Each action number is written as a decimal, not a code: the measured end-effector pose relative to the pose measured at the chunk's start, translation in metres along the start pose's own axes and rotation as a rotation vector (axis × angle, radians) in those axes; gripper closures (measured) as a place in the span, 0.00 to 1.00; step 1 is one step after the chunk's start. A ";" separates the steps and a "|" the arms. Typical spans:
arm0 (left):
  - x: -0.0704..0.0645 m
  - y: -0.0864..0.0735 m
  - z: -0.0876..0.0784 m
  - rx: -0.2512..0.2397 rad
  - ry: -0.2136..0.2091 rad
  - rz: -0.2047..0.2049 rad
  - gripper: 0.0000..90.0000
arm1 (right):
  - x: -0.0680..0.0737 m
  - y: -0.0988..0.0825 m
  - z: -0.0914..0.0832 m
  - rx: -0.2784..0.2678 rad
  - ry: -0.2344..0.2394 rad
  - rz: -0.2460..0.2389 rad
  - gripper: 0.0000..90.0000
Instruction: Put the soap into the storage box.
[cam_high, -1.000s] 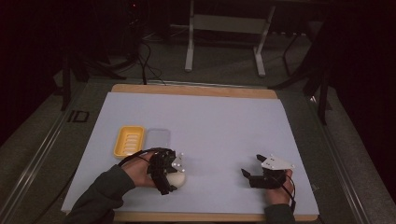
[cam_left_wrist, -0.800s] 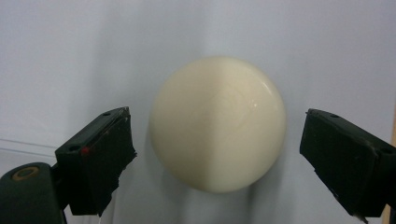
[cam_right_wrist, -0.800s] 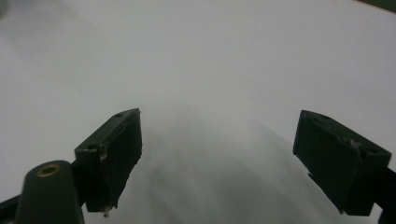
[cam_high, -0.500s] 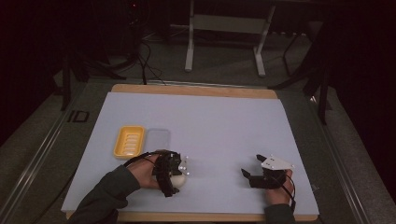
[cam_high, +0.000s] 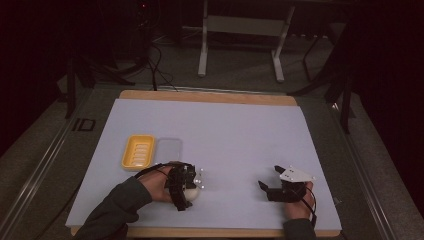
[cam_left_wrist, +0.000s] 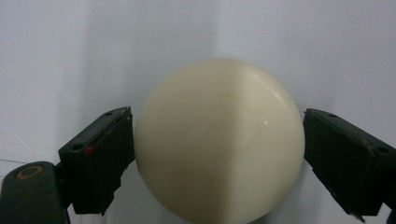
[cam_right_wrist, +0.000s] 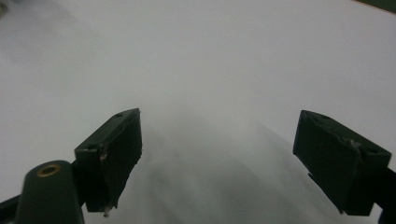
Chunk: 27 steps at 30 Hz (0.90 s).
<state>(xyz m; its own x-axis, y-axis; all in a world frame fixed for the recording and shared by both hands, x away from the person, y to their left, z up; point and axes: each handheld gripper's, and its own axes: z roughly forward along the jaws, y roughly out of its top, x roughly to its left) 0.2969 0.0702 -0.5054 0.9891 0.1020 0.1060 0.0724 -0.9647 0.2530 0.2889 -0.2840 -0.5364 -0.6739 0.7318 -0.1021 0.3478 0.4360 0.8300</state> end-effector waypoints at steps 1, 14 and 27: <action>0.000 0.001 0.001 0.009 0.003 0.004 0.13 | 0.000 0.000 0.000 0.000 0.000 -0.001 0.17; 0.003 0.003 0.002 0.021 -0.031 0.004 0.17 | 0.000 0.000 0.000 0.002 0.000 -0.003 0.17; 0.007 0.005 0.001 0.047 -0.066 -0.011 0.27 | 0.000 0.000 0.000 0.002 -0.001 -0.003 0.17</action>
<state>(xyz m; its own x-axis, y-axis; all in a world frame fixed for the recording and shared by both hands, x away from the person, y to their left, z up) 0.3045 0.0655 -0.5045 0.9945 0.0975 0.0391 0.0873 -0.9743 0.2078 0.2887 -0.2837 -0.5363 -0.6744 0.7309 -0.1049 0.3469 0.4391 0.8288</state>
